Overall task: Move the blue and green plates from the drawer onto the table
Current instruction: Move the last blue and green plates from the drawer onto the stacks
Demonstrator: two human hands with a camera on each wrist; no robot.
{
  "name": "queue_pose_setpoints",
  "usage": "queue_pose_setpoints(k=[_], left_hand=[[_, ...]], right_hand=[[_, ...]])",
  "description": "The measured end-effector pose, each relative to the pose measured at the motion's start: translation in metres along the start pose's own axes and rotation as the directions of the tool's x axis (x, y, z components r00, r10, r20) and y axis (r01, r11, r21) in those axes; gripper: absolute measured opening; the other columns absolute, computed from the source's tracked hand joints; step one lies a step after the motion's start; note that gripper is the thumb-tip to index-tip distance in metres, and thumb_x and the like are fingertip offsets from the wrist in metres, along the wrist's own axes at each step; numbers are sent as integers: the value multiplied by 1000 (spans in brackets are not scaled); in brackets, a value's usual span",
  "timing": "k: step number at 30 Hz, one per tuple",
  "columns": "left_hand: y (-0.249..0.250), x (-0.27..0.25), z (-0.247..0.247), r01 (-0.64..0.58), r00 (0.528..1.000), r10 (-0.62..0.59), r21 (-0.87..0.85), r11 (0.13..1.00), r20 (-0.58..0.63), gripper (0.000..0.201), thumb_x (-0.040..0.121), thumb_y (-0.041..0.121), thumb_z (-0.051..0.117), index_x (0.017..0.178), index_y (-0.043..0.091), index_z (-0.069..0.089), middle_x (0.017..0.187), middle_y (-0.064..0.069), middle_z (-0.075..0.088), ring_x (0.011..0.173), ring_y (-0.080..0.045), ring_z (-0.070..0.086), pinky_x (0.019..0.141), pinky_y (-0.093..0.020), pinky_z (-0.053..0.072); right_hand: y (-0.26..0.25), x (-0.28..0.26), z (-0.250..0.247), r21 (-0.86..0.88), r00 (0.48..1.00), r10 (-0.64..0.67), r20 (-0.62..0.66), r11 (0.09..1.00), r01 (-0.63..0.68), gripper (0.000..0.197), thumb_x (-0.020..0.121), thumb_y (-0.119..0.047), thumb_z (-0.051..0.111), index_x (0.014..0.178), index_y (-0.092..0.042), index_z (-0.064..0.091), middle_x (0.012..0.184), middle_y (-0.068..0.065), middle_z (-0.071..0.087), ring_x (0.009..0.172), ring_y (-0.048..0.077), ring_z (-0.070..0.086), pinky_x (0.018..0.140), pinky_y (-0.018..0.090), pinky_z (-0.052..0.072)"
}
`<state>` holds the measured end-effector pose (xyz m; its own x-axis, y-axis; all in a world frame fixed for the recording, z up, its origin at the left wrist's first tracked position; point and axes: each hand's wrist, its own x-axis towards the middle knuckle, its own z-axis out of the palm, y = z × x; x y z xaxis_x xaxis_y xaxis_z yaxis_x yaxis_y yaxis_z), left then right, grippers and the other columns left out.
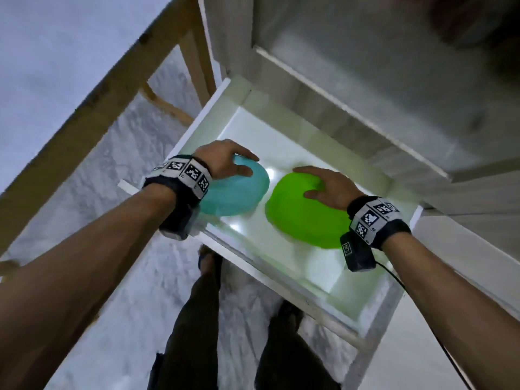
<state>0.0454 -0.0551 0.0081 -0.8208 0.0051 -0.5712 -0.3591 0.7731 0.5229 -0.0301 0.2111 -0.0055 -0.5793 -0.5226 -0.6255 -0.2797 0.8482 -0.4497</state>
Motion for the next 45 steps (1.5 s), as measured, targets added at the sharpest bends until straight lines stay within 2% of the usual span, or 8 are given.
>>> queue_pose_setpoints(k=[4,7,10,19,24,28,34,45], left_hand=[[10,-74,-36,16,981,-44,-145,989,-188,48,76,45,71,122,41,58,129,2,60,116,-22,55,103,-34,41],[17,-137,-63,20,944,-92,-225,974,-317,49,74,49,70,121,44,57,129,4,61,118,-19,55,105,-38,41],[23,-210,-96,24,880,-154,-282,959,-449,54,68,54,67,121,43,57,125,8,64,115,-14,58,102,-36,44],[12,-448,-200,146,584,-384,-373,916,-715,46,76,27,72,120,29,62,119,-3,65,103,-22,60,91,-29,43],[-28,-542,-215,223,411,-479,-424,878,-776,46,72,26,65,118,21,61,113,-12,65,94,-24,58,82,-27,43],[-72,-566,-196,296,297,-539,-461,837,-788,43,80,10,62,123,19,57,119,-15,59,111,-31,54,95,-36,41],[-136,-554,-139,374,161,-487,-404,835,-858,42,82,2,54,122,16,56,100,-17,57,96,-37,51,82,-43,43],[-198,-494,-52,486,174,-434,-306,819,-884,39,85,3,52,120,17,59,90,-14,58,77,-33,49,66,-41,39]], right_hand=[[-48,-18,-52,-56,987,-160,-31,986,158,61,82,-16,70,134,-39,47,146,-2,46,134,22,43,112,38,34],[-100,-38,-91,-119,960,-281,-11,953,277,61,83,-10,68,136,-31,47,143,-4,47,133,15,41,107,19,27],[-165,-65,-122,-310,933,-357,-37,892,329,63,82,-25,70,134,-48,43,141,-4,51,128,21,48,107,31,38],[-410,-156,-173,-516,697,-715,58,576,634,64,81,-23,68,134,-47,41,140,2,53,127,27,50,101,36,41],[-522,-184,-140,-581,532,-843,84,392,713,66,85,-23,60,140,-43,30,129,12,53,121,32,50,99,46,41],[-569,-181,-79,-617,403,-911,88,267,740,67,85,-15,56,141,-39,29,110,12,53,107,36,51,87,47,40],[-573,-138,12,-720,224,-974,43,125,682,73,79,-5,58,139,-39,35,97,8,51,89,33,51,73,41,38],[-521,-70,95,-719,322,-945,58,184,670,80,68,7,50,136,-34,43,98,16,51,90,34,50,72,41,36]])
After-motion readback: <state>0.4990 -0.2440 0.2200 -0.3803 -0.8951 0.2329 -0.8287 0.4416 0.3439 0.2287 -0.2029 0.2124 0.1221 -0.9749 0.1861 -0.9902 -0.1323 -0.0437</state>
